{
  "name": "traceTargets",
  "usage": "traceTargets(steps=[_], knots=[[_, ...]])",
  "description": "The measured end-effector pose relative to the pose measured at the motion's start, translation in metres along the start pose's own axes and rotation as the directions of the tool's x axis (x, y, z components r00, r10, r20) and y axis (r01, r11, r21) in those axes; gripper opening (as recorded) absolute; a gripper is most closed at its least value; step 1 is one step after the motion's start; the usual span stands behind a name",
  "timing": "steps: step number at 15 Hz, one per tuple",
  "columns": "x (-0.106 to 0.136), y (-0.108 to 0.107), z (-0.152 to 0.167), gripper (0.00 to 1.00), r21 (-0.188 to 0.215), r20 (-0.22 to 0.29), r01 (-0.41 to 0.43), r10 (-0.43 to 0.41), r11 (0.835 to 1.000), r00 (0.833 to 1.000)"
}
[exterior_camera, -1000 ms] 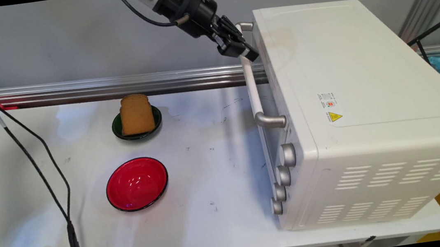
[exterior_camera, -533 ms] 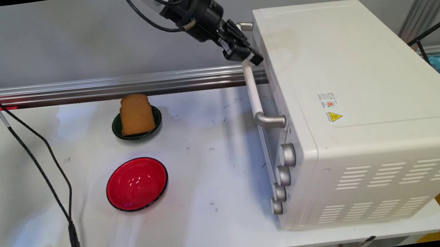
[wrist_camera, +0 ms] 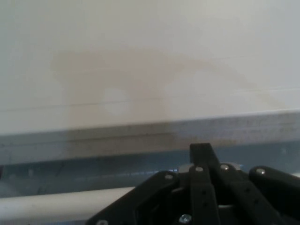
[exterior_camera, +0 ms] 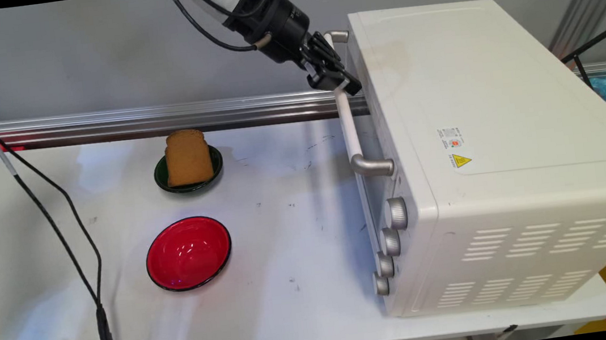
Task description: Open the oven
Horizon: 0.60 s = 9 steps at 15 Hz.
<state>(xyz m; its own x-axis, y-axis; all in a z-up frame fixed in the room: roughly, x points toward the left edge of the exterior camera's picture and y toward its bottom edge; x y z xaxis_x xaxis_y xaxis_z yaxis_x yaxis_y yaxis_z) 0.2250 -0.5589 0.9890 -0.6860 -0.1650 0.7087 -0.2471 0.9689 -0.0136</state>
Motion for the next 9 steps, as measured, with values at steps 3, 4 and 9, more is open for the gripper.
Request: traceTargets(steps=[3,4,9], knots=[[-0.002,0.001,0.002,0.00,-0.003,0.011,-0.008,0.008,1.000,1.000],[-0.003,0.001,0.002,0.00,-0.003,0.015,-0.010,0.010,1.000,1.000],[-0.011,0.002,0.000,0.00,-0.001,0.035,-0.008,0.008,1.000,0.999]])
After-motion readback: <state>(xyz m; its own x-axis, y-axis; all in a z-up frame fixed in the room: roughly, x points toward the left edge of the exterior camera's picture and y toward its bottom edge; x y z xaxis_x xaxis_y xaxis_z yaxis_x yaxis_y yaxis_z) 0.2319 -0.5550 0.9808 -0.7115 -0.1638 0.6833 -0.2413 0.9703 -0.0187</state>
